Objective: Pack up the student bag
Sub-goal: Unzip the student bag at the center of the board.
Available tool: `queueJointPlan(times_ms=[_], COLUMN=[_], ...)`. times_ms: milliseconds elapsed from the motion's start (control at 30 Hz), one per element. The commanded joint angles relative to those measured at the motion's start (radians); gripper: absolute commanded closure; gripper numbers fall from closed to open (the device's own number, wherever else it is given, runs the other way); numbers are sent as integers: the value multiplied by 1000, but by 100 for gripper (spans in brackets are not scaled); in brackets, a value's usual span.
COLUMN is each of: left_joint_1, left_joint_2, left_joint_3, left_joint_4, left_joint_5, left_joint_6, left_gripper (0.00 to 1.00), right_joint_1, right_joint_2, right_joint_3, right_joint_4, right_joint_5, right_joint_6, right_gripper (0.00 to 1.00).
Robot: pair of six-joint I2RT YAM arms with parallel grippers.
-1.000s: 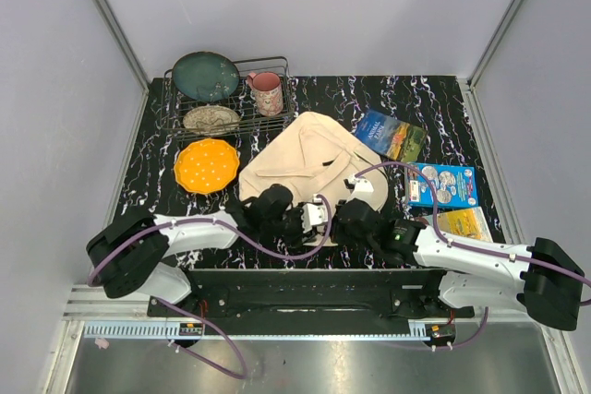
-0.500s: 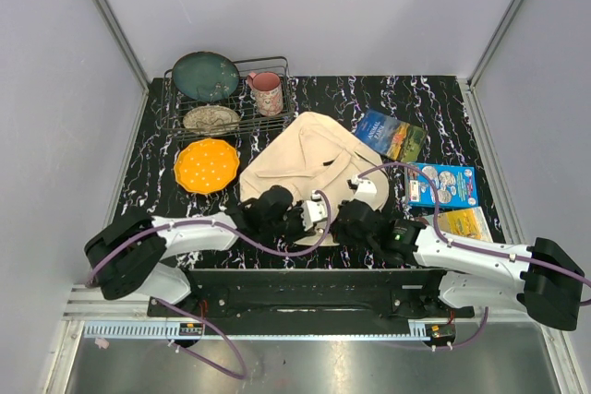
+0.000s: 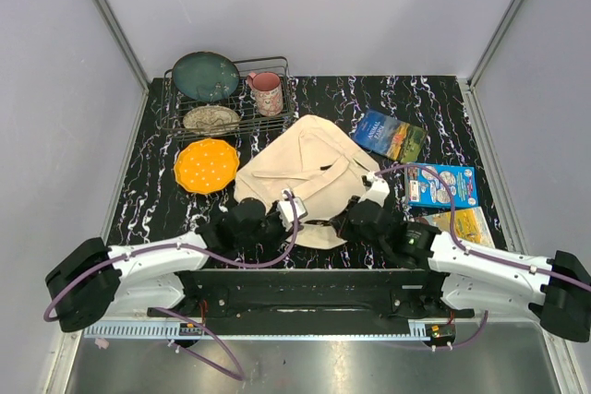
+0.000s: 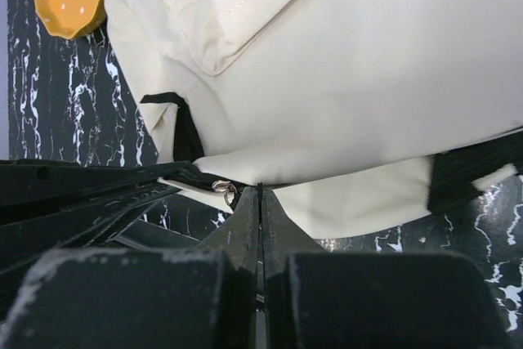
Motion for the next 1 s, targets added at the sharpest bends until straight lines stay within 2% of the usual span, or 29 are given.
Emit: queueJointPlan(times_ms=[0,233,433,600,767,800,833,867,933,967], left_joint_1=[10,13,27,45,61,62,61,61,62,61], left_joint_2=[-74,-169,-242,-302,-365,-379,-385,-385,-379,-374], left_joint_3=[-57,-96,-140,-148,-157,-156,-150,-142,-114,-104], left_joint_4=[35,5,14,-15,-44,-46,-46,-46,-44,-41], left_joint_5=[-126,-210,-288,-295,-287,-263,-208,-181,-97,-74], left_joint_6=[-44,-60,-113,-167,-207,-207,-209,-216,-232,-238], left_gripper=[100,100,100,100,100,97,75,58,39,35], right_joint_1=[-25,-71,-184,-293,-316,-316,-316,-316,-316,-315], right_joint_2=[-39,-72,-82,-63,-56,-62,-68,-83,-94,-100], right_joint_3=[-26,-51,-42,-20,-3,-2,-5,-5,-6,-6], right_joint_4=[-87,-101,-115,-122,-121,-115,-107,-87,-67,-58], right_joint_5=[92,91,54,39,33,22,8,-30,-73,-105], right_joint_6=[2,5,-51,-110,-140,-146,-162,-172,-202,-206], right_gripper=[100,100,100,100,100,100,100,100,100,100])
